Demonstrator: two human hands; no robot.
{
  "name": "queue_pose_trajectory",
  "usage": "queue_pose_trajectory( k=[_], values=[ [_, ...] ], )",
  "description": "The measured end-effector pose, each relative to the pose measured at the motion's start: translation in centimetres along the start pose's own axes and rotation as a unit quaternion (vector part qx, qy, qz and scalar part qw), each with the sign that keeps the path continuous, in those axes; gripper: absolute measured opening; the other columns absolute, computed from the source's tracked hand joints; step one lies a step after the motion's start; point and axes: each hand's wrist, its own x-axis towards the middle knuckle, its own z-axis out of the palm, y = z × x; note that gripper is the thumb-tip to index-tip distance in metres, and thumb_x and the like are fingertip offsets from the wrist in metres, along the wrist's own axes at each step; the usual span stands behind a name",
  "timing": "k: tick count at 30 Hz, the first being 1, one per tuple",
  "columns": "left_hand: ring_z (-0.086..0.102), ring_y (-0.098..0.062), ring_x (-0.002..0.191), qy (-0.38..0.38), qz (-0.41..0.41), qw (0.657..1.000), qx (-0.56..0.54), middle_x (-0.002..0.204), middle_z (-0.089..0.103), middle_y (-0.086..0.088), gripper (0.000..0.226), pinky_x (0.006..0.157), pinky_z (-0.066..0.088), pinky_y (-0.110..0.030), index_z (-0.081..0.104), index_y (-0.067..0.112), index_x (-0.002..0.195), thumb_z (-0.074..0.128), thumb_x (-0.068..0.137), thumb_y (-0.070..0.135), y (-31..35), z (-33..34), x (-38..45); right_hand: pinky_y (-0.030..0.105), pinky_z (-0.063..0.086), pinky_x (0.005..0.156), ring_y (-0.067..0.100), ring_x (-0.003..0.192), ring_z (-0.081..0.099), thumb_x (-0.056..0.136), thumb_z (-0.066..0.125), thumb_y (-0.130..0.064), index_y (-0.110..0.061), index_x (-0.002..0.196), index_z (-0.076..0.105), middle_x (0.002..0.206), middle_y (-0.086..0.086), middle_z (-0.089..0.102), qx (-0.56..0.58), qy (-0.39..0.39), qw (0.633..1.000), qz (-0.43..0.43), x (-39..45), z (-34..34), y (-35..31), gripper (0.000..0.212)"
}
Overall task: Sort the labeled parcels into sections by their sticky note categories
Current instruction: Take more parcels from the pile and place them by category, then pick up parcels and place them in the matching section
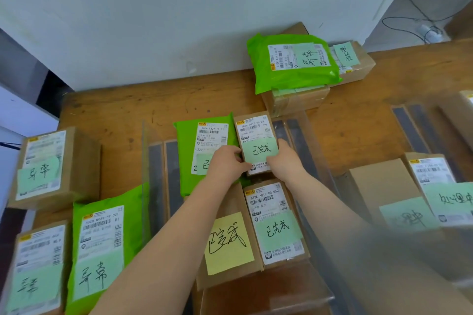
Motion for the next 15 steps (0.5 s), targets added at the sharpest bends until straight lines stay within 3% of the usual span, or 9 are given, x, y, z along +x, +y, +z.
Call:
queue_pose_trajectory(
  k=[5,7,12,15],
  values=[
    [0.058,-0.024,0.105,0.037,0.011,0.999,-0.008,0.115,0.063,-0.009,0.041,0.081,0.044,-0.030,0.054,0.008,0.124,0.064,0.086,0.020,0.2,-0.8,-0.1,0.015,0.041,0.056,0.023,0.111,0.059,0.090,0.054,-0.005,-0.011,0.131,0.040,0.129,0.009,0.057,0.012,-0.012,0.998,-0.054,-1.6,-0.9,-0.8,0.044],
    [0.056,-0.024,0.110,0.065,0.040,0.997,-0.014,0.122,0.060,-0.008,0.042,0.088,0.046,-0.034,0.054,0.011,0.125,0.063,0.086,0.022,0.8,-1.4,0.0,0.018,0.045,0.066,0.021,0.111,0.059,0.090,0.054,-0.005,-0.012,0.130,0.045,0.131,0.006,0.056,0.013,0.002,0.994,-0.106,-2.3,-2.1,-1.9,0.042],
    [0.042,-0.023,0.130,0.112,0.133,0.984,0.042,0.142,0.044,-0.005,0.055,0.103,0.035,-0.034,0.040,0.016,0.139,0.059,0.089,0.030,4.7,-3.7,0.4,0.027,0.033,0.101,0.020,0.130,0.042,0.091,0.056,-0.018,-0.012,0.139,0.040,0.142,0.005,0.043,-0.031,0.077,0.978,-0.192,-2.7,-7.2,-4.3,0.050],
    [0.039,-0.026,0.132,0.142,0.156,0.976,0.049,0.143,0.042,-0.007,0.057,0.104,0.035,-0.038,0.038,0.017,0.140,0.058,0.090,0.033,7.2,-5.0,1.2,0.030,0.029,0.108,0.021,0.135,0.035,0.092,0.056,-0.019,-0.012,0.142,0.036,0.147,0.006,0.038,-0.039,0.114,0.973,-0.199,-1.4,-10.3,-5.0,0.054]
  ],
)
